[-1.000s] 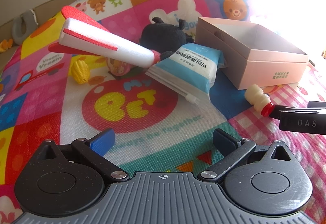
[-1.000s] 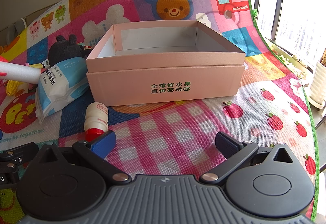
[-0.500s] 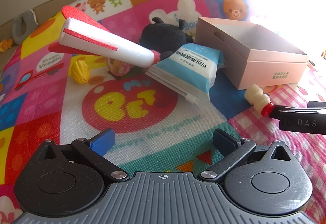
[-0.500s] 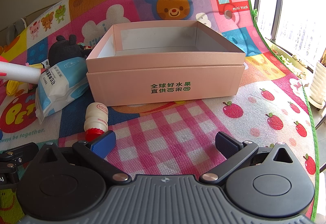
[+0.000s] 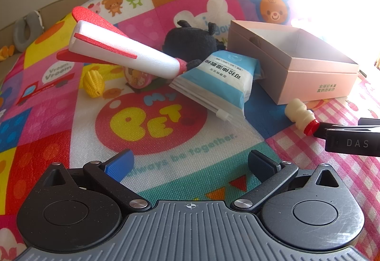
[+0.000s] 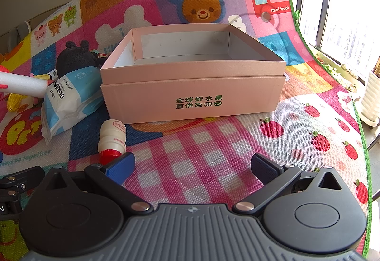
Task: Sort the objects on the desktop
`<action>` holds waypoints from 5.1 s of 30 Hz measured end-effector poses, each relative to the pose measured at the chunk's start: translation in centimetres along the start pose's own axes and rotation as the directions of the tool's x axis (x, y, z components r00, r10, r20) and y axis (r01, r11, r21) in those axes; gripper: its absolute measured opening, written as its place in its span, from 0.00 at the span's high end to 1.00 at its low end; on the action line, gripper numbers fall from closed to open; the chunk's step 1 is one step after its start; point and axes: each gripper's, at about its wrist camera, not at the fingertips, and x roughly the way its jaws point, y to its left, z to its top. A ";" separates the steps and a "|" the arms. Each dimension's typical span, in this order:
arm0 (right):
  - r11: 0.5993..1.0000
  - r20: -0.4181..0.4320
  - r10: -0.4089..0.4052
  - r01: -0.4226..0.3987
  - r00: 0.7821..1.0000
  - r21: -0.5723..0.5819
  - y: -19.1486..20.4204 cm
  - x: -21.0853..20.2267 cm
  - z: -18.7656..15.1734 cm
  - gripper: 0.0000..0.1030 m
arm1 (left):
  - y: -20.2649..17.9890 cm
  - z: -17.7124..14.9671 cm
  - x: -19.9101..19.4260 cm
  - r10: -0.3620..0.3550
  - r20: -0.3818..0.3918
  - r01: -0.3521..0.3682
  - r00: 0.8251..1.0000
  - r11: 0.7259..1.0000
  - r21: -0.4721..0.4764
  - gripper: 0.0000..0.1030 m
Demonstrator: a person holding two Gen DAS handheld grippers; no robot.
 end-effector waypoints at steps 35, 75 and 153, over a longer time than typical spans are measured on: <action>1.000 0.000 0.000 0.000 1.000 0.000 0.1 0.0 -0.1 0.00 | -0.1 0.0 -0.1 -0.006 0.002 0.006 1.000 1.000 -0.006 0.00; 0.987 -0.119 0.115 -0.128 0.986 -0.101 0.6 -4.2 -2.0 0.00 | 2.0 0.5 -0.8 -0.107 0.041 0.110 0.993 0.992 -0.059 0.00; 0.970 -0.084 0.182 -0.193 0.980 -0.147 -0.2 -4.4 0.0 0.79 | -0.7 4.7 1.1 -0.195 0.073 0.172 0.978 0.952 0.252 0.38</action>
